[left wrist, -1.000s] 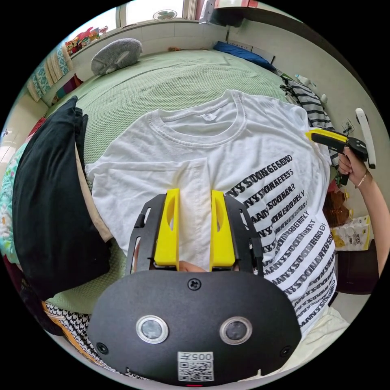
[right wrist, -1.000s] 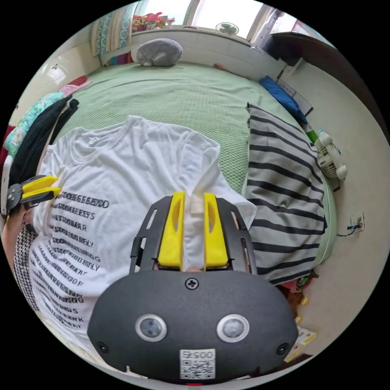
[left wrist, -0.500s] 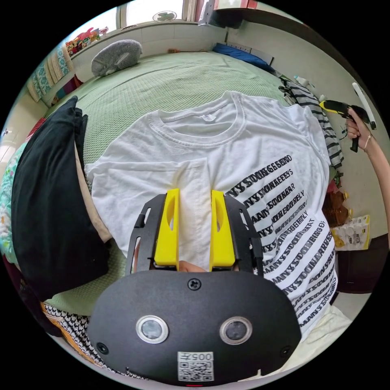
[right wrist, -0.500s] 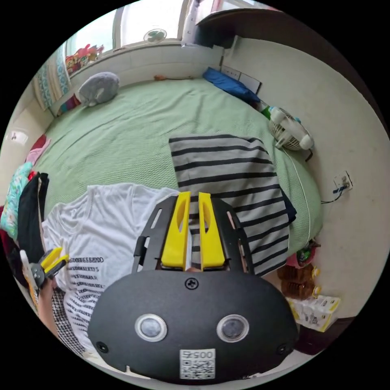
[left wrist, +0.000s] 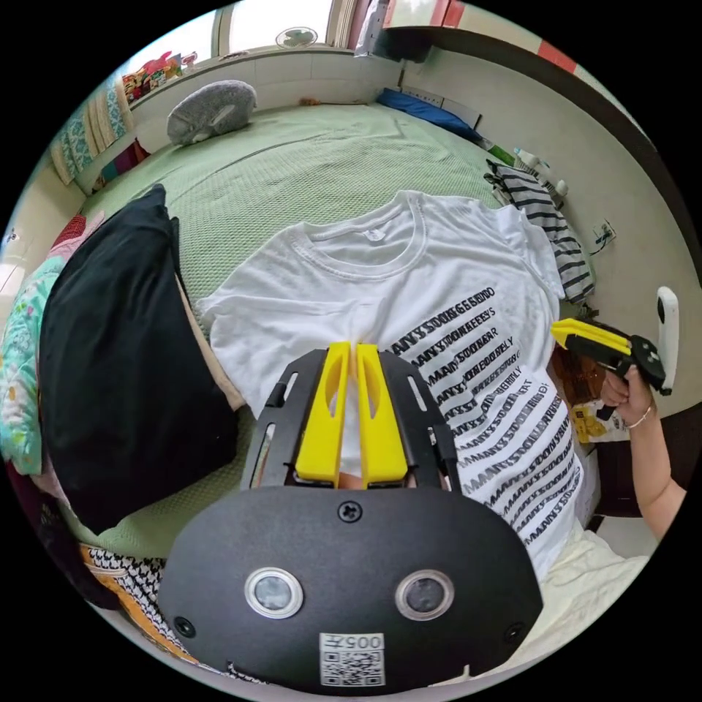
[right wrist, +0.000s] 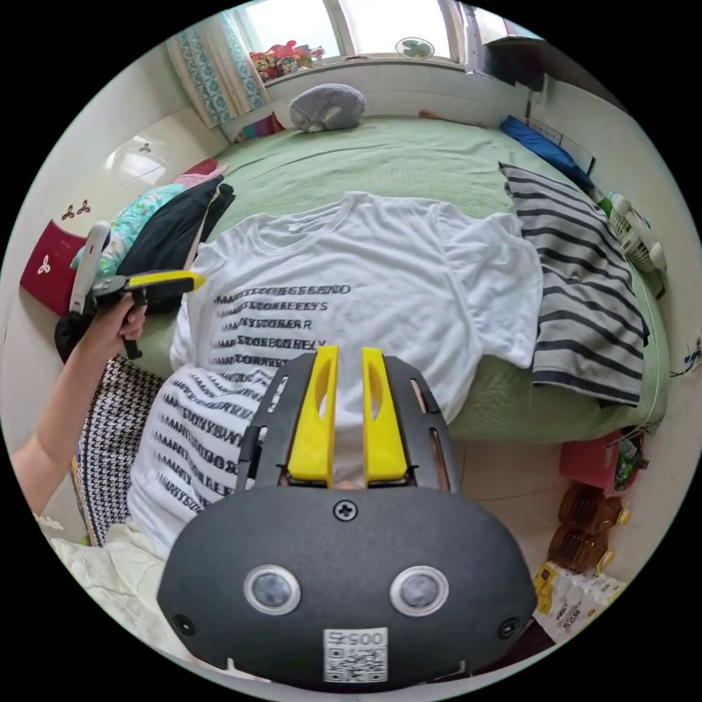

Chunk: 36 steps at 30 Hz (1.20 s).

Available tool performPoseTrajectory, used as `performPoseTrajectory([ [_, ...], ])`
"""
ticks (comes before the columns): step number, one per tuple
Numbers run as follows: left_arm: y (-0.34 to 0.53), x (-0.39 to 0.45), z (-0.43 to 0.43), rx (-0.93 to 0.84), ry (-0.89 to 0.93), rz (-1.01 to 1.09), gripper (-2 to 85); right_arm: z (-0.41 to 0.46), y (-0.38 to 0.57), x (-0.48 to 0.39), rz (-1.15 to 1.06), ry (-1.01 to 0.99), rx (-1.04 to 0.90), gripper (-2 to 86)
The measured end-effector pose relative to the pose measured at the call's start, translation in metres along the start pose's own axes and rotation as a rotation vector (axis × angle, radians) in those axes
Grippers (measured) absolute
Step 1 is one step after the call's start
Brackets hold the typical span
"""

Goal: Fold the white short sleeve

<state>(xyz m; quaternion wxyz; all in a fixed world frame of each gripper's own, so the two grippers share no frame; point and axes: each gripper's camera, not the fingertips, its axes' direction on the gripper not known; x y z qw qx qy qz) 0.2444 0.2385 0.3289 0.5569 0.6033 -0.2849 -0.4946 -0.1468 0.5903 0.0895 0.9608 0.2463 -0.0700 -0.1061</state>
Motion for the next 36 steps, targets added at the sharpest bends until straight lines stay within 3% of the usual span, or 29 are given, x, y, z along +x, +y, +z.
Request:
performPoseTrajectory([
  [8,0.043,-0.082,-0.108,0.069,-0.069,-0.149,1.3,-0.016,0.007,-0.042,-0.075,-0.055,0.025,5.0],
  [15,0.099,-0.177,-0.159,0.063,-0.073,-0.391,0.0,-0.019,0.015,-0.056,-0.015,-0.106,-0.109,4.5],
  [19,0.118,-0.188,-0.176,0.111,-0.094,-0.488,-0.4,-0.026,0.025,-0.061,0.037,-0.11,-0.157,4.2],
  [25,0.117,-0.129,-0.188,0.148,-0.041,-0.372,-0.6,-0.044,0.029,-0.063,0.074,-0.028,-0.161,3.7],
  [33,0.096,-0.006,-0.146,-0.011,0.209,-0.178,-0.6,-0.038,0.016,-0.067,0.112,-0.028,-0.173,2.0],
  [36,0.107,0.048,-0.14,-0.091,0.208,-0.158,-0.7,-0.04,0.019,-0.076,0.146,-0.023,-0.227,0.3],
])
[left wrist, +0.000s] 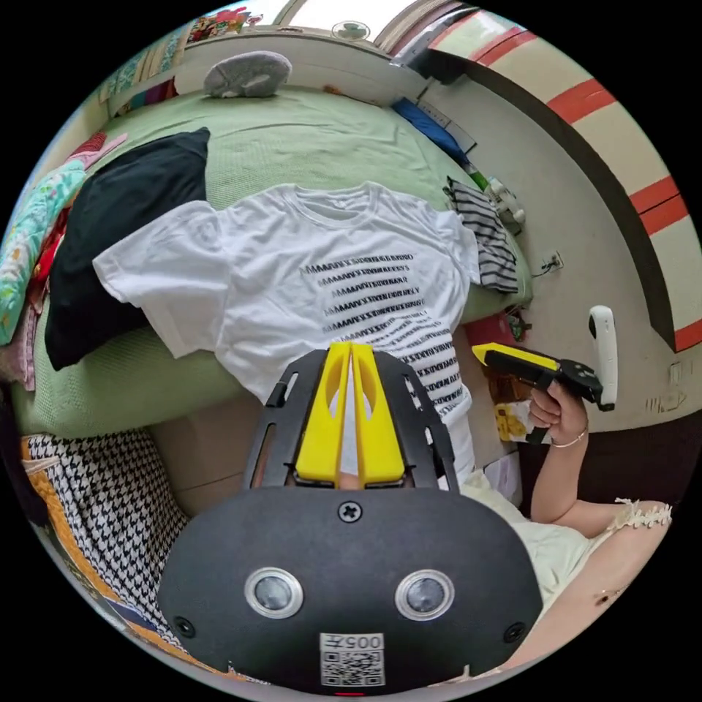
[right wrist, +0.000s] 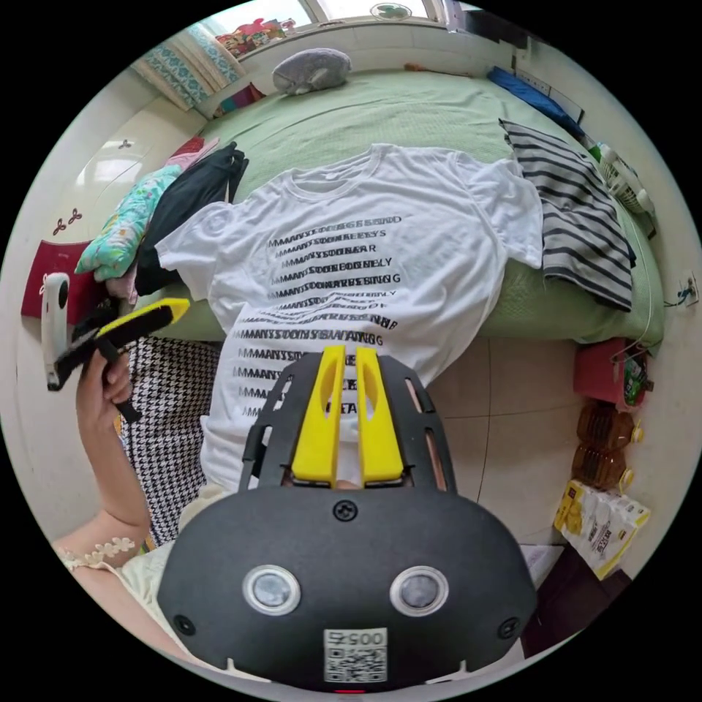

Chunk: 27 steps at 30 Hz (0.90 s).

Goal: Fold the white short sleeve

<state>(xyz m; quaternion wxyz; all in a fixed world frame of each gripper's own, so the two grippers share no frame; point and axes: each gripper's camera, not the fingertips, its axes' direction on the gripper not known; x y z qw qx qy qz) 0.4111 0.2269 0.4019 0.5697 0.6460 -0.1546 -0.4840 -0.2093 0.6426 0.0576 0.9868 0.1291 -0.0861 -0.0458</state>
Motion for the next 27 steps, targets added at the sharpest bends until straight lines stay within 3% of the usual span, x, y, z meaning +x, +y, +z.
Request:
performPoseTrajectory([
  [2,0.007,0.028,0.005,-0.026,-0.087,0.02,-0.7,-0.005,0.002,-0.009,-0.006,0.019,0.003,-0.1],
  [5,0.003,0.048,0.006,-0.005,-0.206,-0.118,-0.6,-0.013,-0.009,-0.024,0.001,0.02,0.016,-0.5],
  [8,-0.006,0.054,0.013,-0.045,-0.18,-0.239,-0.5,-0.02,-0.023,-0.039,0.021,-0.006,0.057,-0.8],
  [18,0.019,0.087,0.032,-0.114,-0.207,-0.231,-0.1,0.01,-0.012,-0.068,-0.018,0.15,-0.036,-1.0],
  [27,0.022,0.11,0.058,-0.12,-0.271,-0.218,-0.1,0.008,-0.006,-0.077,-0.028,0.064,0.017,-1.0],
])
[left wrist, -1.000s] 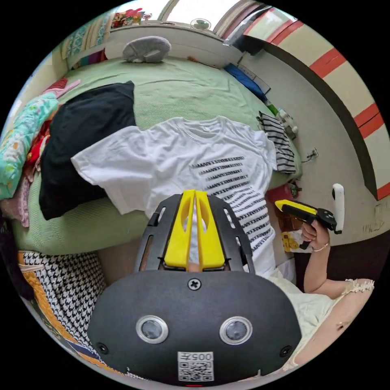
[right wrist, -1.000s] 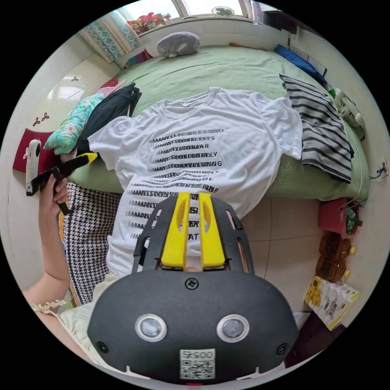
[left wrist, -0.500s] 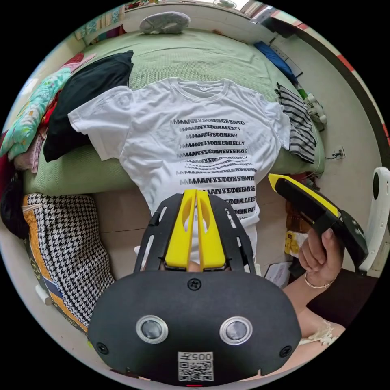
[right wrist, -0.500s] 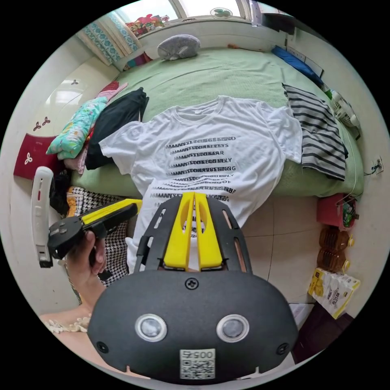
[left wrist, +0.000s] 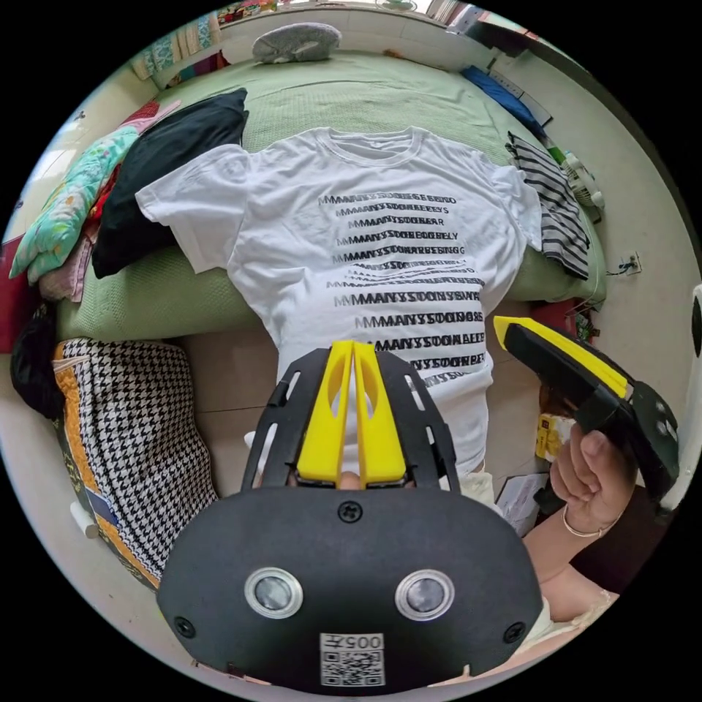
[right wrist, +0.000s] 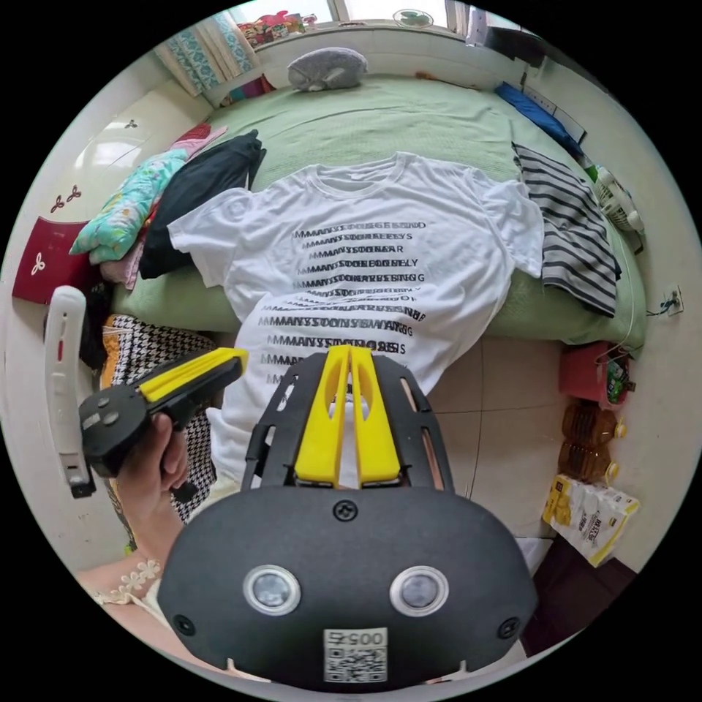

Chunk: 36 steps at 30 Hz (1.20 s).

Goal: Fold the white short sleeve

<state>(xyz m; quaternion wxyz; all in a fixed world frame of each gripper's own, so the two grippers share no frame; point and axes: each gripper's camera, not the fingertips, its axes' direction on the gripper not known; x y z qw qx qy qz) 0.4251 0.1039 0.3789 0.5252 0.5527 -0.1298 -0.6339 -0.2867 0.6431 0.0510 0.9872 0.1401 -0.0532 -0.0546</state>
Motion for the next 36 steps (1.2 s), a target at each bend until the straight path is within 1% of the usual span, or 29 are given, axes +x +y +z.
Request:
performPoseTrajectory([
  [3,0.003,0.006,0.011,-0.015,-0.013,-0.012,-0.1,0.008,0.001,0.002,0.025,0.009,-0.017,-1.0],
  [5,0.004,0.012,0.012,-0.021,-0.014,0.016,-0.1,0.013,0.002,0.002,0.021,0.009,-0.04,-1.0],
  [9,0.008,0.024,0.004,0.02,-0.033,0.037,-0.1,0.013,0.005,0.002,0.021,0.019,-0.03,-1.0],
  [12,0.009,0.032,0.003,0.028,-0.015,0.052,-0.1,0.011,0.005,0.001,0.017,0.012,-0.018,-1.0],
  [20,0.008,0.049,0.019,-0.03,-0.005,0.066,0.0,0.013,0.006,0.003,0.015,0.01,-0.023,-0.9],
  [29,0.007,0.062,0.024,-0.016,-0.004,0.064,0.0,0.015,0.006,0.004,0.002,0.001,-0.013,-0.9],
  [33,0.002,0.069,0.04,-0.073,-0.036,0.055,-0.1,0.022,0.005,0.002,0.0,0.017,-0.035,-0.9],
  [36,0.003,0.073,0.043,-0.064,-0.047,0.056,0.0,0.023,0.006,0.001,-0.01,0.014,-0.031,-0.9],
])
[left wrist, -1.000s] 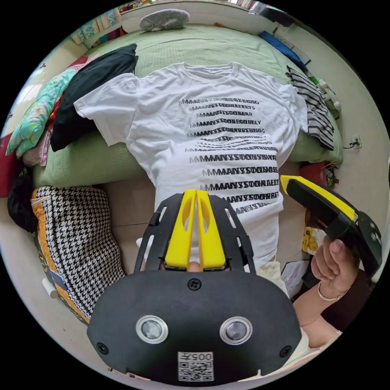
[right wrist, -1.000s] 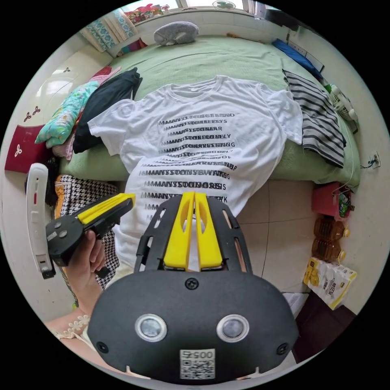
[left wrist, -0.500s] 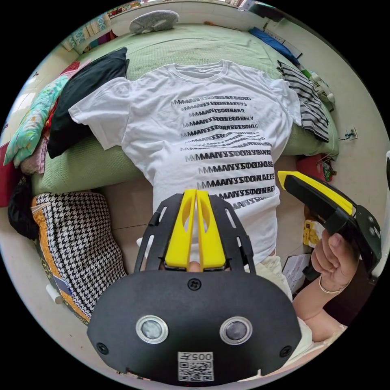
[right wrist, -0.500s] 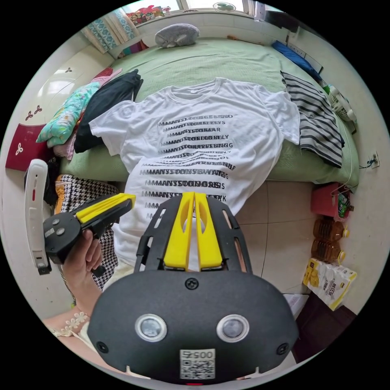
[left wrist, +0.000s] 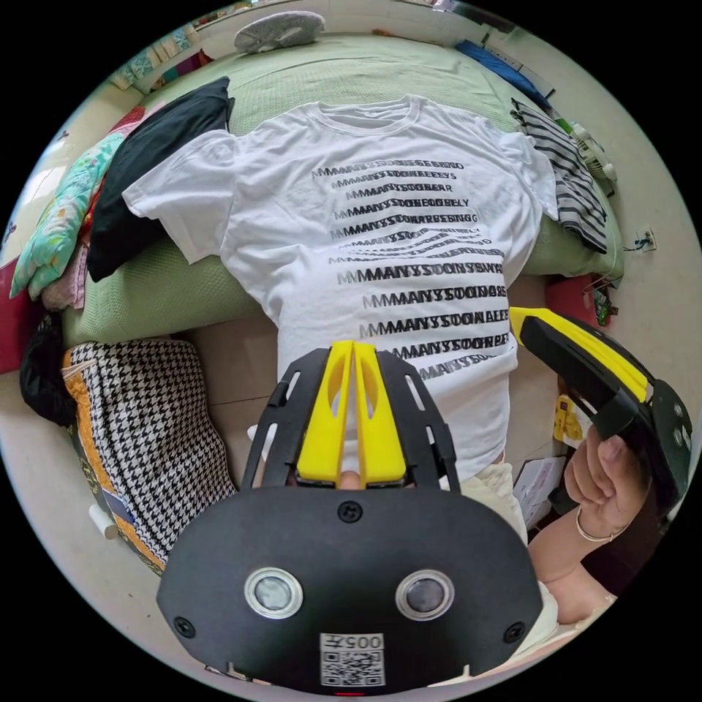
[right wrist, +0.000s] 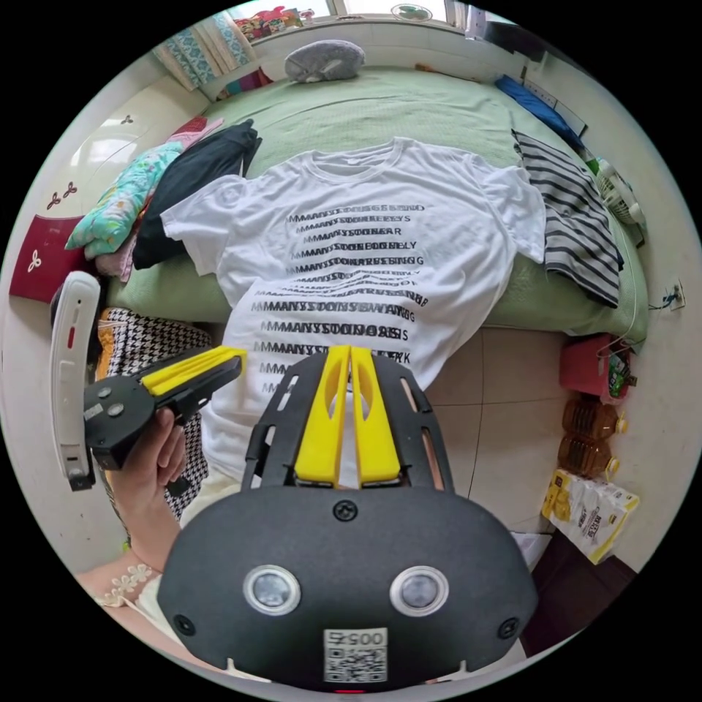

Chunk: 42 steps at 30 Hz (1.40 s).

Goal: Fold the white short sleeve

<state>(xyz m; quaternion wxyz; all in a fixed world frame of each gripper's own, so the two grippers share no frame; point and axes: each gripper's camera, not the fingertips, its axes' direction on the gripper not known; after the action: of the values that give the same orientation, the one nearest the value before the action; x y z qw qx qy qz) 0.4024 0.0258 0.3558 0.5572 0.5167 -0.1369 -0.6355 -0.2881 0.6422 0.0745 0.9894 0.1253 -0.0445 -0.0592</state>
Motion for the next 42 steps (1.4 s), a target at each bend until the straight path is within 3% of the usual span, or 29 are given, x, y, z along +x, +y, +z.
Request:
performPoseTrajectory([
  [19,-0.007,0.016,0.019,-0.028,0.004,0.04,-0.1,0.009,-0.001,0.013,0.0,-0.036,-0.012,-1.0],
  [42,0.0,-0.029,0.025,-0.046,0.041,0.036,-0.1,0.032,-0.022,0.001,-0.031,-0.041,-0.032,-1.0],
])
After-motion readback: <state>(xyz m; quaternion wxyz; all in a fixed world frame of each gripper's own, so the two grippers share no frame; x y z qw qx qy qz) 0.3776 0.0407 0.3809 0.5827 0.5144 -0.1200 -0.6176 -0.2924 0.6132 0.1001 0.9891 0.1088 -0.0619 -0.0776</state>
